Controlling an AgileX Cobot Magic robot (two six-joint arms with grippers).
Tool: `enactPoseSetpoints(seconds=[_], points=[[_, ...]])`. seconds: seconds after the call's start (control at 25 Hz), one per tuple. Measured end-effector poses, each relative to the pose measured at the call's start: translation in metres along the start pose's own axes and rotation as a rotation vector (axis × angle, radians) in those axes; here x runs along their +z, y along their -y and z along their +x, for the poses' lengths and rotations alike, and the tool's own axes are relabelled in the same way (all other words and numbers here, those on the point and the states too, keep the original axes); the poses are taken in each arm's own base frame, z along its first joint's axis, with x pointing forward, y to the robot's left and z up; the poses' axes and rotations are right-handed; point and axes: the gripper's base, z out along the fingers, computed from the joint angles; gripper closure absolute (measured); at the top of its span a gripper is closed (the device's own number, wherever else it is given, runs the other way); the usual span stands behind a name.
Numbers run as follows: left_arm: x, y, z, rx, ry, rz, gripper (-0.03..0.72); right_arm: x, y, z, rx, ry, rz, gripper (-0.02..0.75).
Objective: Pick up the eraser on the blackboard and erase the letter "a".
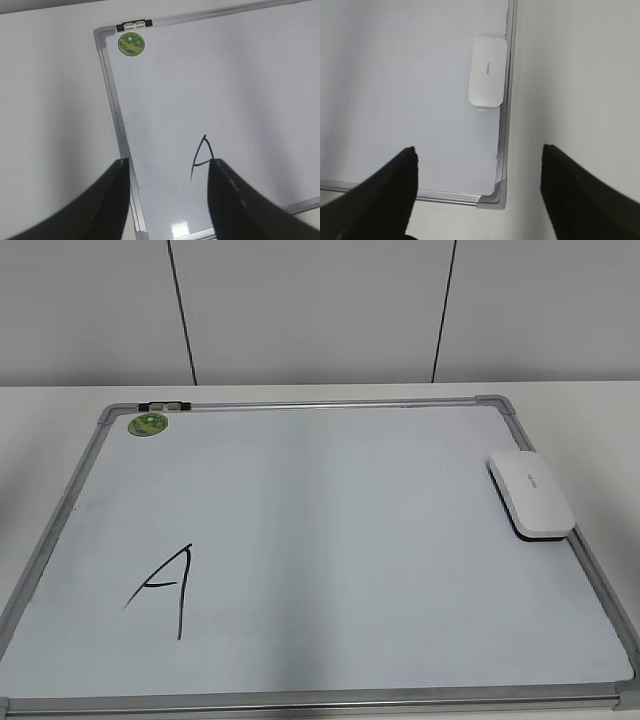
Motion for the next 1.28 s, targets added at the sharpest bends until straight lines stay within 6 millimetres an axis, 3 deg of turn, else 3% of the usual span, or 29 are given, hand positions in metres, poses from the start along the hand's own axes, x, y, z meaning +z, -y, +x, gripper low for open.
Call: enactPoseSetpoints(seconds=[0.16, 0.2, 0.28, 0.52, 0.64, 0.92, 1.16, 1.28], points=[[-0.022, 0.007, 0.036, -0.019, 0.024, 0.003, 0.314, -0.026, -0.003, 0.039, -0.003, 0.055, 0.002, 0.169], [-0.023, 0.007, 0.046, -0.024, 0.018, 0.003, 0.314, -0.026, -0.003, 0.039, -0.003, 0.055, 0.002, 0.169], [-0.03, 0.01, 0.067, -0.032, 0.027, 0.007, 0.314, -0.042, -0.004, 0.07, -0.009, 0.107, 0.014, 0.169], [-0.046, 0.018, 0.135, -0.033, 0.071, 0.02, 0.314, -0.053, -0.003, 0.129, 0.01, 0.176, 0.046, 0.169], [-0.047, 0.02, 0.164, -0.029, 0.085, 0.02, 0.314, -0.053, -0.003, 0.158, 0.01, 0.209, 0.063, 0.169], [-0.032, 0.014, 0.216, -0.014, 0.08, -0.035, 0.314, -0.038, 0.0, 0.2, 0.006, 0.222, 0.101, 0.169], [-0.008, 0.007, 0.248, -0.01, 0.025, -0.083, 0.314, -0.015, 0.003, 0.218, 0.003, 0.162, 0.118, 0.169], [0.0, 0.004, 0.253, -0.01, 0.022, -0.094, 0.314, 0.001, 0.003, 0.225, 0.005, 0.106, 0.112, 0.169]])
